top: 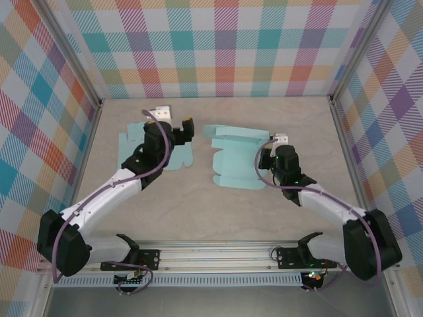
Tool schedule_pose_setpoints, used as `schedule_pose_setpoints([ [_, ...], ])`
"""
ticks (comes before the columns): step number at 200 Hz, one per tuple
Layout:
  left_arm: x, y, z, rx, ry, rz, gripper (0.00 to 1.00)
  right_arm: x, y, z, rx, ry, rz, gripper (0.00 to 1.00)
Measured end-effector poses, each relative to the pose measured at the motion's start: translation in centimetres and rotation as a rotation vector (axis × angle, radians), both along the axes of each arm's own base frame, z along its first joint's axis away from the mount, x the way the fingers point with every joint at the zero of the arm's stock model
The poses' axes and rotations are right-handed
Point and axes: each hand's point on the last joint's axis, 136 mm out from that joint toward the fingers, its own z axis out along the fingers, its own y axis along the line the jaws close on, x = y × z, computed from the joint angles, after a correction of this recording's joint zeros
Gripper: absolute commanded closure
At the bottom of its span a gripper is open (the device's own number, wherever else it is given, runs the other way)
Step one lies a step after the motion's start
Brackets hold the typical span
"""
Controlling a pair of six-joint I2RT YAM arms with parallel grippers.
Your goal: Fold the paper box
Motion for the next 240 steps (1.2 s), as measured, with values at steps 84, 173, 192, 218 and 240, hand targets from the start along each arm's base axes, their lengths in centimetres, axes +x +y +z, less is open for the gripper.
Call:
schedule_pose_setpoints([
  [84, -2.0, -6.2, -3.0, -0.349, 0.207, -0.288, 0.00, -4.5, -1.7, 0.2, -0.035, 0.068, 0.027, 1.00],
  [173, -4.2, -9.1, -6.1, -0.329, 0.268, -0.373, 0.00, -5.5, -1.4, -1.8, -0.074, 0.129, 0.077, 1.00],
  [192, -4.4, -10.2, -7.0, -0.293, 0.283, -0.390, 0.00, -5.5, -1.3, -1.9, -0.073, 0.133, 0.083, 1.00],
  [218, -4.6, -11.5, -8.4, -0.229, 0.300, -0.396, 0.00, -5.6, -1.2, -1.9, -0.072, 0.134, 0.086, 1.00],
  [240, -4.6, -12.1, -9.7, -0.186, 0.313, -0.382, 0.03, -5.6, -1.2, -1.9, -0.070, 0.134, 0.090, 1.00],
])
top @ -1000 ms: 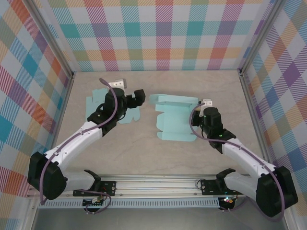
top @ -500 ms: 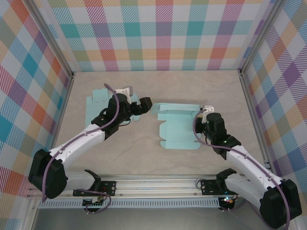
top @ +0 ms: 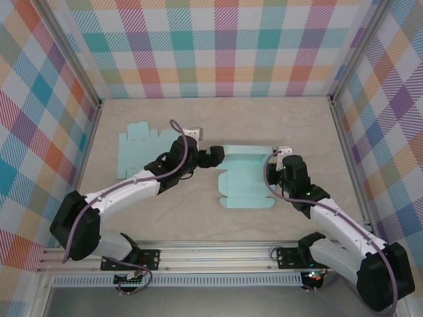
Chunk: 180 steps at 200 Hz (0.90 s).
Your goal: Fold the paper box
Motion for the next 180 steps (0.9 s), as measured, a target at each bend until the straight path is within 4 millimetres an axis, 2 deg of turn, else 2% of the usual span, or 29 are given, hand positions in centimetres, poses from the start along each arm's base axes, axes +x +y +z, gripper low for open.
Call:
schedule_pose_setpoints([
  [34, 0.6, -0.5, -2.0, 0.055, 0.018, 0.015, 0.05, -0.1, 0.2, -0.1, 0.001, 0.003, 0.011, 1.00],
  [74, 0.7, -1.8, -3.5, 0.078, 0.033, -0.001, 0.04, -0.2, 0.2, -0.2, 0.000, 0.004, 0.017, 1.00],
  [104, 0.8, -3.2, -3.4, 0.046, 0.014, -0.016, 0.04, -0.3, 0.2, -0.5, -0.002, 0.012, 0.019, 1.00],
  [118, 1.0, -3.6, -3.1, 0.021, 0.002, -0.014, 0.07, -0.3, 0.2, -0.5, -0.003, 0.014, 0.018, 1.00],
  [145, 1.3, -3.3, -3.0, -0.003, -0.005, 0.028, 0.11, -0.3, 0.2, -0.5, -0.003, 0.014, 0.018, 1.00],
  [180, 0.3, -1.2, -4.4, 0.000, 0.027, 0.105, 0.12, -0.3, 0.0, -0.6, -0.007, 0.013, 0.011, 1.00],
])
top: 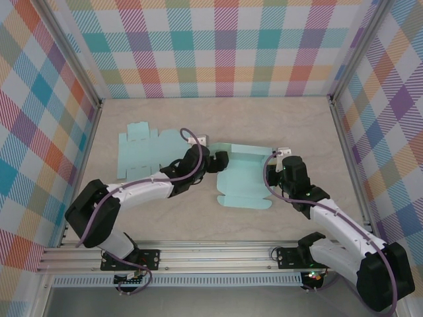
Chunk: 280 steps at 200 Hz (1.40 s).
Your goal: Fold the paper box
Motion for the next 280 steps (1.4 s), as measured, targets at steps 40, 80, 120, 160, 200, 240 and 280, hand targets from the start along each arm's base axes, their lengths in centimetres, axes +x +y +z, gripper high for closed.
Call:
schedule_pose_setpoints([
  [40, -2.7, 2.5, -1.3, -0.047, 0.055, 0.039, 0.17, 0.0, 0.0, 0.0, 0.000, 0.001, 0.001, 1.00],
  [80, -4.5, 2.5, -3.4, -0.111, 0.132, 0.014, 0.28, 0.0, 0.0, -0.6, -0.007, 0.018, 0.001, 1.00],
  [120, -4.4, 0.1, -3.4, -0.216, 0.150, -0.049, 0.36, 0.0, 0.1, -0.8, -0.008, 0.025, 0.005, 1.00],
  [160, -3.9, -1.1, -5.0, -0.229, 0.183, -0.064, 0.39, 0.0, 0.2, -0.8, -0.005, 0.027, 0.011, 1.00],
  [200, -3.1, -2.2, -4.6, -0.252, 0.169, -0.074, 0.64, -0.1, 0.4, -0.8, -0.001, 0.029, 0.017, 1.00],
  [240, -2.6, -3.1, -3.1, -0.285, 0.133, -0.097, 0.73, -0.1, 0.5, -0.8, 0.003, 0.031, 0.022, 1.00],
  [280, -2.1, -4.2, -1.7, -0.320, 0.101, -0.136, 0.75, -0.1, 0.6, -1.3, 0.001, 0.046, 0.029, 1.00],
])
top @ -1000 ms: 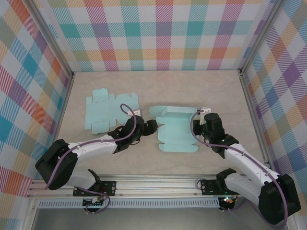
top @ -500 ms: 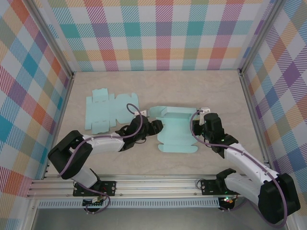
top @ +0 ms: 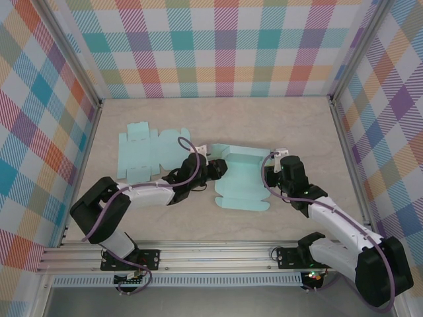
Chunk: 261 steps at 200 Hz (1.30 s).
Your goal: Fold the paper box
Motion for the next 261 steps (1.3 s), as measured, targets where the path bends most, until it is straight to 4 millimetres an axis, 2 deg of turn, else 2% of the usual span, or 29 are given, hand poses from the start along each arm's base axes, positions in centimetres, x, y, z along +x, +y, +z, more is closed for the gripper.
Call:
schedule_pose_setpoints([
  [32, 0.5, -1.0, -0.7, 0.000, 0.005, -0.018, 0.80, 0.0, 0.0, -0.2, -0.001, 0.007, 0.002, 1.00],
  [56, 1.0, -1.5, -1.8, 0.006, 0.014, -0.020, 0.80, 0.0, 0.0, -0.3, -0.003, 0.010, 0.001, 1.00],
  [78, 1.0, -1.5, -2.3, 0.010, 0.021, -0.019, 0.76, -0.1, 0.0, -0.4, -0.006, 0.015, 0.001, 1.00],
  [113, 0.6, -1.1, -1.6, 0.017, -0.001, -0.022, 0.68, -0.1, -0.1, -0.4, -0.009, 0.013, -0.005, 1.00],
  [149, -1.7, 1.4, 0.8, 0.036, -0.051, -0.031, 0.50, 0.0, -0.1, -0.2, 0.000, 0.009, -0.009, 1.00],
  [187, -4.0, 4.1, 4.1, 0.042, -0.120, -0.034, 0.47, 0.1, -0.1, -0.2, 0.004, 0.010, -0.015, 1.00],
  [208, -4.9, 6.3, 5.8, 0.054, -0.163, 0.006, 0.45, 0.0, -0.1, -0.2, 0.005, 0.010, -0.015, 1.00],
  [238, -4.7, 10.0, 8.0, 0.140, -0.240, 0.123, 0.43, 0.0, 0.1, -0.2, 0.011, 0.012, -0.006, 1.00],
  [261, -3.3, 12.6, 8.6, 0.234, -0.263, 0.221, 0.42, -0.1, 0.2, 0.1, 0.021, 0.005, 0.003, 1.00],
])
